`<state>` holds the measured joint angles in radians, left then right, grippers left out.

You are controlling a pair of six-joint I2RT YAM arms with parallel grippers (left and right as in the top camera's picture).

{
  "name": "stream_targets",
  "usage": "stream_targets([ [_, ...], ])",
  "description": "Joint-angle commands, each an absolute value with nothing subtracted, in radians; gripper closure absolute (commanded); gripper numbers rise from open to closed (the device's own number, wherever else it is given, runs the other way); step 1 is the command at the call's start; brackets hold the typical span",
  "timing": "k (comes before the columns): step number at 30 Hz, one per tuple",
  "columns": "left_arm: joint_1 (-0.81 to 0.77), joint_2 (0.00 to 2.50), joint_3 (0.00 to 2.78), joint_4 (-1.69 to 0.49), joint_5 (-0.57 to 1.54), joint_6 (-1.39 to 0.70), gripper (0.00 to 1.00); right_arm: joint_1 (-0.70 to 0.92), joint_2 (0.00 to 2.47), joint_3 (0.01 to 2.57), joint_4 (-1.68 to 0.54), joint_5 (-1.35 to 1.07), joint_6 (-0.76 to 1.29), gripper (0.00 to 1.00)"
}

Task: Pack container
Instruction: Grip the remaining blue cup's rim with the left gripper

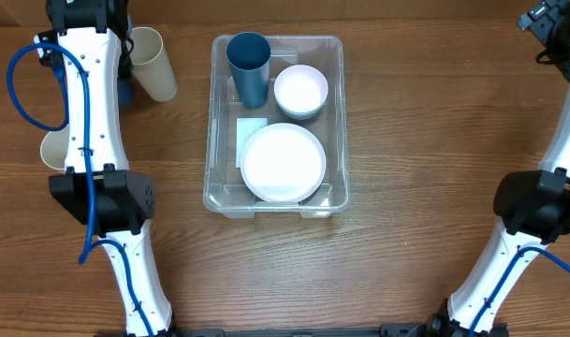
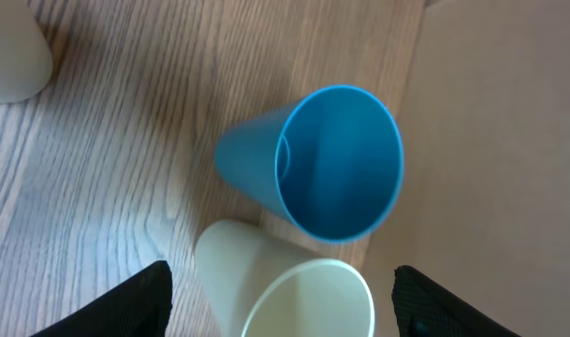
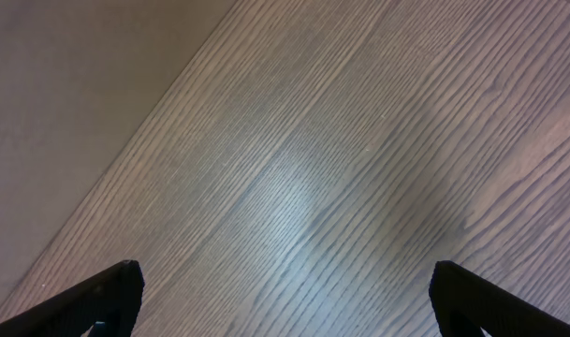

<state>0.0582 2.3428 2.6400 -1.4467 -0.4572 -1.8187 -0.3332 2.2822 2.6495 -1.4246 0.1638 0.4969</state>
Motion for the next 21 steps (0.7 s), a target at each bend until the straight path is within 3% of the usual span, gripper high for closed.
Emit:
stream_targets([
  [1,0.073,2.4,2.634,-1.439,-0.447,-1.794,0.27,-0.332,2.236,2.681,-1.42,0.171,0.502,0.0],
  [11,0.126,2.498,2.634,-1.396,-0.444,-1.753,0.35,-0.332,2.236,2.681,-1.42,0.171,0.502,0.0],
  [16,0.144,2.513,2.633,-1.352,-0.432,-1.708,0.48,-0.332,2.236,2.681,-1.42,0.171,0.502,0.0],
  [21,0.144,2.516,2.633,-1.364,-0.417,-1.695,0.82,-0.332,2.236,2.681,-1.42,0.171,0.502,0.0],
])
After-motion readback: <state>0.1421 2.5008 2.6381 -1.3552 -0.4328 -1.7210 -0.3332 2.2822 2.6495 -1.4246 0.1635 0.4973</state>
